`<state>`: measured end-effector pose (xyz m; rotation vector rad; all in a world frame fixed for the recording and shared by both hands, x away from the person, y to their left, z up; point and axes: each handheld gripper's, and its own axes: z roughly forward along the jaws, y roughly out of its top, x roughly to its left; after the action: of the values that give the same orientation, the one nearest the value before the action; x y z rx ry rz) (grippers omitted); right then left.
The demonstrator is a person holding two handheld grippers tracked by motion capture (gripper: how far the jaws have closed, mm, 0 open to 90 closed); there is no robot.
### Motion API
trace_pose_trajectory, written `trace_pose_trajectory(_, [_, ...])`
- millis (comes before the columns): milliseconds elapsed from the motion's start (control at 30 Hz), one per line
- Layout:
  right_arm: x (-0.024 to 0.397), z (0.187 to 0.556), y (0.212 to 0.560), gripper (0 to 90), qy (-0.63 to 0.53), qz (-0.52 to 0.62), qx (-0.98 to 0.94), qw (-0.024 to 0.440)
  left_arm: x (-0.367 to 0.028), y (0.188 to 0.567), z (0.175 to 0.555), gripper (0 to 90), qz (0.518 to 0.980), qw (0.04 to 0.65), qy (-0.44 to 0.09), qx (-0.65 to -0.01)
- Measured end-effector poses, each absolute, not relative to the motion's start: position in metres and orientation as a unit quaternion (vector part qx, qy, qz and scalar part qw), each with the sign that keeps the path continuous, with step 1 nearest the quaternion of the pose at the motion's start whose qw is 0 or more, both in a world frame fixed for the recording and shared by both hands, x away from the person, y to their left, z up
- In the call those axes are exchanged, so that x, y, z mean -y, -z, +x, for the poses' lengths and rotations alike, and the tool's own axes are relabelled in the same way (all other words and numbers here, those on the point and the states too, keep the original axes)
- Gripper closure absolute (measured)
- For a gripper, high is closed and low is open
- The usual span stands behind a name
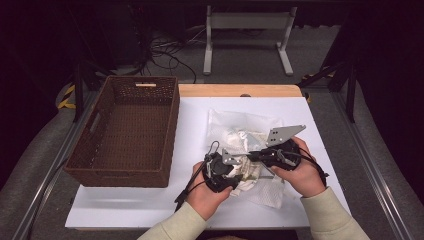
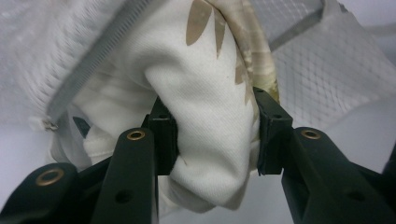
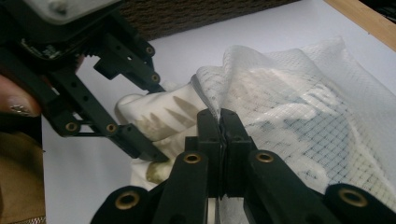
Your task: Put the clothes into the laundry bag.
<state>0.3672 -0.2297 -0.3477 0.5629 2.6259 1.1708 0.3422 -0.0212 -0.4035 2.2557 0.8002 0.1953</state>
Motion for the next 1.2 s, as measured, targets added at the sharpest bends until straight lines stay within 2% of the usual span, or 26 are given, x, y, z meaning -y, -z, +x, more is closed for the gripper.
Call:
trace_pose_trajectory(600, [0.233,0.366,0.345,88.5,-0.405,0.193,-0.887,0.109,0.037,0.399,0.366,59.3,0.860,0.377,-0.118,-0.322])
trace_pose_trajectory(867, [0.233,0.367,0.347,88.5,-0.404,0.196,-0.887,0.109,0.041,0.410,0.378,58.3,0.859,0.370,-0.116,-0.334])
trace_pose_trajectory(933, [0.234,0.368,0.348,88.5,-0.403,0.198,-0.887,0.107,0.042,0.411,0.378,56.2,0.859,0.368,-0.110,-0.339])
trace_pose_trajectory(1033, [0.234,0.368,0.349,88.5,-0.403,0.198,-0.887,0.107,0.042,0.413,0.378,48.5,0.860,0.364,-0.095,-0.345])
trace_pose_trajectory(1200, [0.235,0.368,0.349,88.5,-0.403,0.199,-0.887,0.107,0.040,0.413,0.376,38.6,0.864,0.360,-0.099,-0.338])
